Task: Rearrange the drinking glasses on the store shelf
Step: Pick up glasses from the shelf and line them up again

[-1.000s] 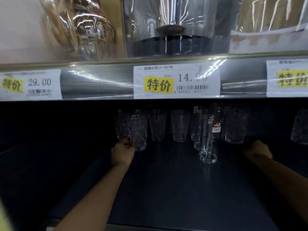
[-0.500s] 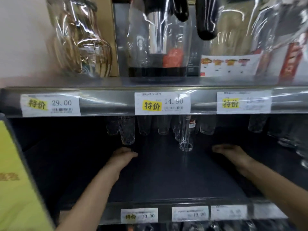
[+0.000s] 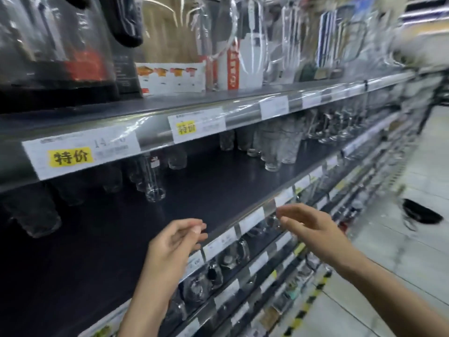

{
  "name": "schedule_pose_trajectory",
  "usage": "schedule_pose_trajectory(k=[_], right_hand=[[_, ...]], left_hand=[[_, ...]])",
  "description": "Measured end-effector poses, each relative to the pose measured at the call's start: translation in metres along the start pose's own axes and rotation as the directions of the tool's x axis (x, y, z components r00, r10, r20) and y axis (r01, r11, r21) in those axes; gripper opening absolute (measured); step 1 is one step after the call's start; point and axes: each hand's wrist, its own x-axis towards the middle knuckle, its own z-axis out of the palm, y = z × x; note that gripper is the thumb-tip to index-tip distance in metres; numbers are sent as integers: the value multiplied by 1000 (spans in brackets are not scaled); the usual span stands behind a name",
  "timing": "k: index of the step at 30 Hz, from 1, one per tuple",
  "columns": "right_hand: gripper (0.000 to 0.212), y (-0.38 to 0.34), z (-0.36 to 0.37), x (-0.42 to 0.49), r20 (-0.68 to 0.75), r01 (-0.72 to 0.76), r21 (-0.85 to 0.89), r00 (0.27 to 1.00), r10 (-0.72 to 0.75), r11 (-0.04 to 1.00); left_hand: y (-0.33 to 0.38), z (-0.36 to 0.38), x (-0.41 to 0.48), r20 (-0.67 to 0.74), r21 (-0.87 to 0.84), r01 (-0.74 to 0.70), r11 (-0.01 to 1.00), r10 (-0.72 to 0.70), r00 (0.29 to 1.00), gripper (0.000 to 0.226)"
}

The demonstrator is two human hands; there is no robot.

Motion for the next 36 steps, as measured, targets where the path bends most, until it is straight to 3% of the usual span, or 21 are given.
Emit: schedule_pose_trajectory(k=[6,11,16,20,23,31,36], right_hand=[[18,21,-56,-85,-254,-100,3,962,97,995],[25,53,-89,-131,-424,-177,46,888,179,983],[27,100,-127,-141,-521,-247,93,814,258,965],[32,141,-171,-116,-529,-272,155,789,313,950],[27,170,-216,-82,-502,-278,184,798,333,943],[23,232,-335,27,-354,-278,227,869,345,933],[22,260,-366,100,-214,-261,250,924,316,933]], left_hand=[[-10,70,-16,267,-46,-71,996,81,960,16],[-29,137,-20,558,-3,-43,999,38,829,30],[-47,211,-13,666,52,-7,999,-29,745,29],[-55,279,6,646,99,11,995,-73,760,33],[-59,334,26,583,113,15,993,-79,809,17],[-46,470,93,317,145,75,987,-118,941,23],[-43,510,126,159,169,158,973,-185,970,18]])
